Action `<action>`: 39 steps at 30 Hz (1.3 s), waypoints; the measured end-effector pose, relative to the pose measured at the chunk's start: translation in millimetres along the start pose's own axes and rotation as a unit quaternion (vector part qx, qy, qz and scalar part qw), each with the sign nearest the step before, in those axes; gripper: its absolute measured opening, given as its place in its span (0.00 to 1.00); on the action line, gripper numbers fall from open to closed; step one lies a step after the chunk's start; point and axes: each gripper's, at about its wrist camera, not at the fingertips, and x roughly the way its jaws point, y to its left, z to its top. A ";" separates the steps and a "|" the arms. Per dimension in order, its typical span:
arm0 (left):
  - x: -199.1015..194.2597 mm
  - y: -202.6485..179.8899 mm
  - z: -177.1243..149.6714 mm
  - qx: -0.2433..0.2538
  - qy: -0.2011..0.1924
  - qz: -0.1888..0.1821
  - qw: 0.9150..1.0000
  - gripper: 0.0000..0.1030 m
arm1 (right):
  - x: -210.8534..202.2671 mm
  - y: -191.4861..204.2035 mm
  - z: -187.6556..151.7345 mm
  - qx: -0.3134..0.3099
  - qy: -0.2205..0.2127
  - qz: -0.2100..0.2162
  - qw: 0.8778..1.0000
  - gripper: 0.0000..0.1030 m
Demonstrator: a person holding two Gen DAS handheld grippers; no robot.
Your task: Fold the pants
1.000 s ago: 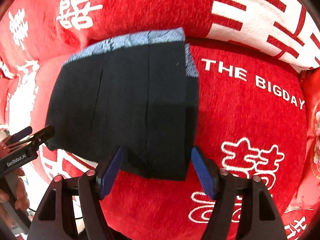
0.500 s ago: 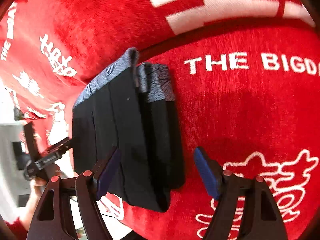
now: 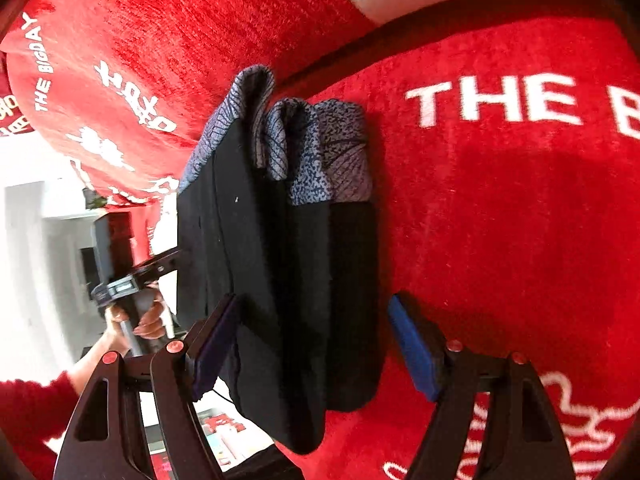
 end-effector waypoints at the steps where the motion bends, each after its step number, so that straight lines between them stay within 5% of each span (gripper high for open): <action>1: 4.2 3.2 1.6 -0.006 0.003 -0.014 1.000 1.00 | 3.1 2.1 2.4 -0.004 0.002 0.008 1.000 0.76; 6: 19.8 6.8 4.7 -0.025 0.009 -0.050 0.998 1.00 | 10.7 -2.1 11.2 -0.006 0.006 0.033 0.999 0.77; 10: 21.7 2.5 -2.1 -0.034 -0.004 -0.041 0.999 0.98 | 11.0 -6.2 14.7 0.021 0.010 0.035 0.999 0.71; 11: 20.2 -2.7 -5.5 -0.027 -0.011 -0.039 0.999 0.85 | 10.6 -5.4 15.3 0.025 0.009 0.035 0.999 0.64; 14: 4.6 -19.2 -13.9 -0.007 -0.029 -0.032 0.999 0.71 | 4.3 -1.9 11.9 0.034 0.004 0.044 0.998 0.49; 19: -13.8 -34.7 -15.7 -0.001 -0.045 -0.012 0.999 0.62 | -7.3 17.2 2.7 0.032 -0.014 0.051 0.998 0.43; 28: -63.7 -51.3 -52.2 0.015 -0.061 -0.002 0.998 0.61 | -28.6 48.3 -54.9 0.038 -0.025 0.080 0.996 0.43; 33: -57.4 -62.3 -92.3 0.013 -0.042 0.007 0.999 0.61 | -26.6 43.2 -104.8 0.067 -0.019 0.079 0.994 0.43; 37: -32.6 -49.2 -123.0 -0.002 -0.009 0.024 1.000 0.62 | -4.0 28.4 -135.7 0.078 0.000 0.032 0.996 0.44; 39: -19.3 -41.0 -133.5 -0.020 -0.005 0.038 0.999 0.73 | 4.9 24.8 -141.8 0.066 0.005 0.003 0.998 0.47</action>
